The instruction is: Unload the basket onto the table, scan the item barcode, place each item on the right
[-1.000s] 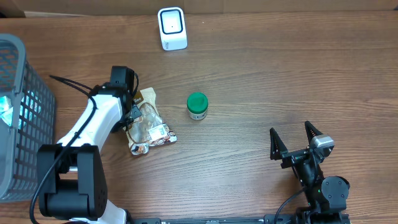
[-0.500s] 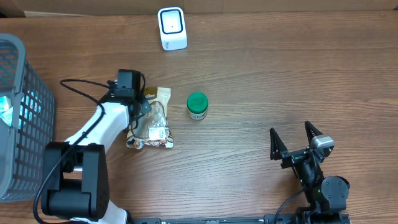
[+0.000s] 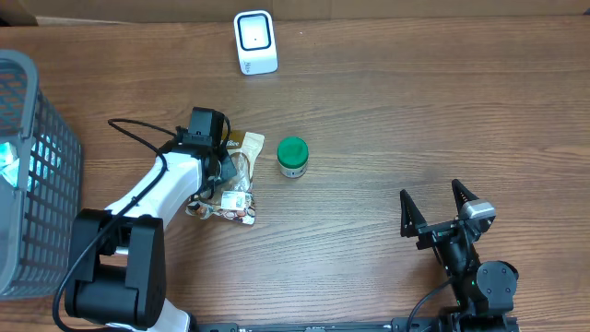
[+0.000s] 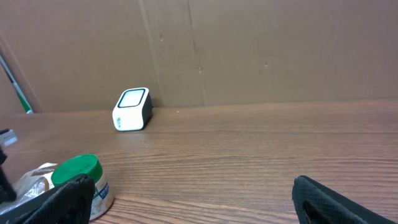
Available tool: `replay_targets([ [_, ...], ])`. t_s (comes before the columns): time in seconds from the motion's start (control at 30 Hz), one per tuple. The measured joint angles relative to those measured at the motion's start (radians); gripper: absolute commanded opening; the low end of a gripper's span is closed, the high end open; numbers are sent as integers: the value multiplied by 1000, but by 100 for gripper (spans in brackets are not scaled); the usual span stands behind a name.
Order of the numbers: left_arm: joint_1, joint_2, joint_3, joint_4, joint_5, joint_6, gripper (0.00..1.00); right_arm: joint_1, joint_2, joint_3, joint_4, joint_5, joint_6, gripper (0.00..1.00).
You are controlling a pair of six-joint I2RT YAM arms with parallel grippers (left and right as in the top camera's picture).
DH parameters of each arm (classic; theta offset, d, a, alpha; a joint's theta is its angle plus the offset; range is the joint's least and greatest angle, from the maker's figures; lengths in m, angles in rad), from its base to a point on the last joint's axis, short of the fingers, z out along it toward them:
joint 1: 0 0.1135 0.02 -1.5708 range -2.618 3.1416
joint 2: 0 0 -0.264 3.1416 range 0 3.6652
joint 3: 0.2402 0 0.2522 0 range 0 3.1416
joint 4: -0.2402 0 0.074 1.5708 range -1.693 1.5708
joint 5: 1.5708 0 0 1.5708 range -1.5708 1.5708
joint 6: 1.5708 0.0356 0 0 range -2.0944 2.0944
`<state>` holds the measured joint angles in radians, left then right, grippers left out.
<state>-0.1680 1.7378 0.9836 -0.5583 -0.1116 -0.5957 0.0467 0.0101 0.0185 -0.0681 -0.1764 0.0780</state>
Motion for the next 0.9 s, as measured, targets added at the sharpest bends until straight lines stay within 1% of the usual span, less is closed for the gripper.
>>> replay_targets([
  [0.1,0,0,43,-106,7,26,4,0,0,0,0,0,0,100],
  [0.17,11,-3,190,-235,16,88,4,0,0,0,-2,0,0,100],
  [0.23,20,-6,300,-298,23,130,4,0,0,0,-1,0,0,100],
  [0.27,27,-6,406,-378,32,163,4,0,0,0,0,0,0,100],
  [0.37,48,-16,665,-540,45,241,4,0,0,0,-1,0,0,100],
  [0.4,62,-24,786,-594,48,280,4,0,0,0,0,0,0,100],
  [0.47,84,-32,944,-700,45,330,6,0,0,0,0,0,0,100],
  [0.5,92,-35,990,-725,42,344,6,0,0,0,0,0,0,100],
  [0.6,144,-37,1218,-854,10,384,7,0,0,0,0,0,0,100],
  [0.67,217,-52,1357,-918,-16,402,8,0,0,0,0,0,0,100],
  [0.7,256,-58,1395,-940,-18,409,9,0,0,0,0,0,0,100],
  [0.73,308,-58,1438,-968,-21,411,11,0,0,0,0,0,0,100],
  [0.77,359,-61,1464,-980,-26,412,18,0,0,0,0,0,0,100],
  [0.8,433,-61,1487,-996,-31,412,22,0,0,0,0,0,0,100],
  [0.83,483,-61,1494,-1001,-30,409,31,0,0,0,0,-1,0,100],
  [0.87,540,-61,1497,-1007,-30,409,36,0,0,0,-1,0,0,100],
  [0.9,594,-60,1497,-1011,-24,408,42,0,0,0,0,-1,0,100],
])
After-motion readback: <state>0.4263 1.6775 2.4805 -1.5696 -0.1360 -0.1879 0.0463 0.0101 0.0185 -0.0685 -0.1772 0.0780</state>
